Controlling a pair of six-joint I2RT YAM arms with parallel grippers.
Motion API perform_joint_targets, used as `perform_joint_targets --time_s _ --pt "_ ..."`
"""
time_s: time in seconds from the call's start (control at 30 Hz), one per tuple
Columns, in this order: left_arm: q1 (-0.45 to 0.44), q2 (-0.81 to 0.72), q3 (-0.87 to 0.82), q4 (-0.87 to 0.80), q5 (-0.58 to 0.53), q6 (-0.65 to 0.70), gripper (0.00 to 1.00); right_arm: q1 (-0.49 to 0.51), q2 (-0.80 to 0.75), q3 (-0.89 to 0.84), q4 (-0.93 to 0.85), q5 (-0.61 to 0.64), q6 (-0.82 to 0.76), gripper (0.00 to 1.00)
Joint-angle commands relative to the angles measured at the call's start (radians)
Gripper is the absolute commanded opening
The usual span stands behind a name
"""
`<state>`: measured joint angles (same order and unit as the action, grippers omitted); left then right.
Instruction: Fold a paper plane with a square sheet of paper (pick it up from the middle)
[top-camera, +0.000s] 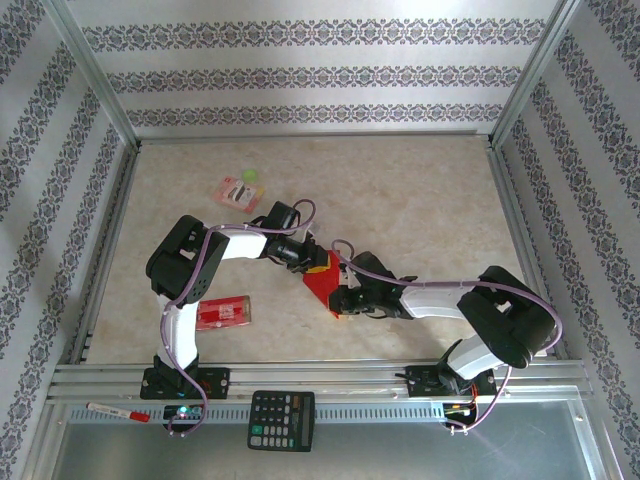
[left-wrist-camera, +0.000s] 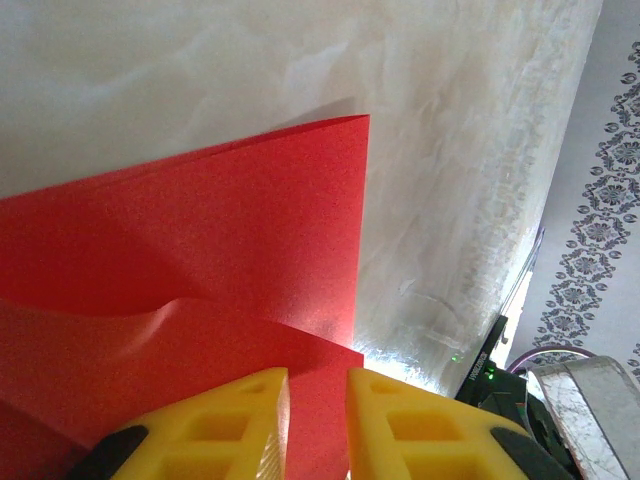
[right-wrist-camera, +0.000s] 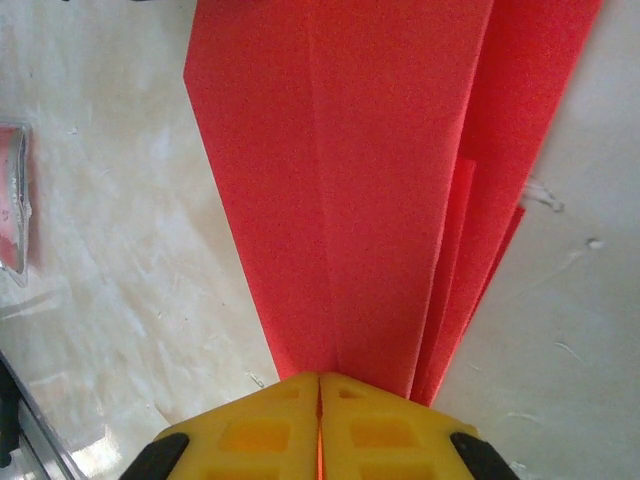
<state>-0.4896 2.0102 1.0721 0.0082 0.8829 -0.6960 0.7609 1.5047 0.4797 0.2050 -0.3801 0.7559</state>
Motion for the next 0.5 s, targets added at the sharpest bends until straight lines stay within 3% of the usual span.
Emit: perform_joint_targets --time_s 0.0,0.47 --pt "-0.001 0.071 -0.015 -0.086 -0.095 0.023 0.23 -0.001 0.006 -0.044 -0.008 -0.001 0.005 0.08" --pt "0.0 0.07 -0.016 -0.093 -0.1 0.03 0.23 0.038 -0.129 -0.117 -0.014 0.014 0.067 0.08"
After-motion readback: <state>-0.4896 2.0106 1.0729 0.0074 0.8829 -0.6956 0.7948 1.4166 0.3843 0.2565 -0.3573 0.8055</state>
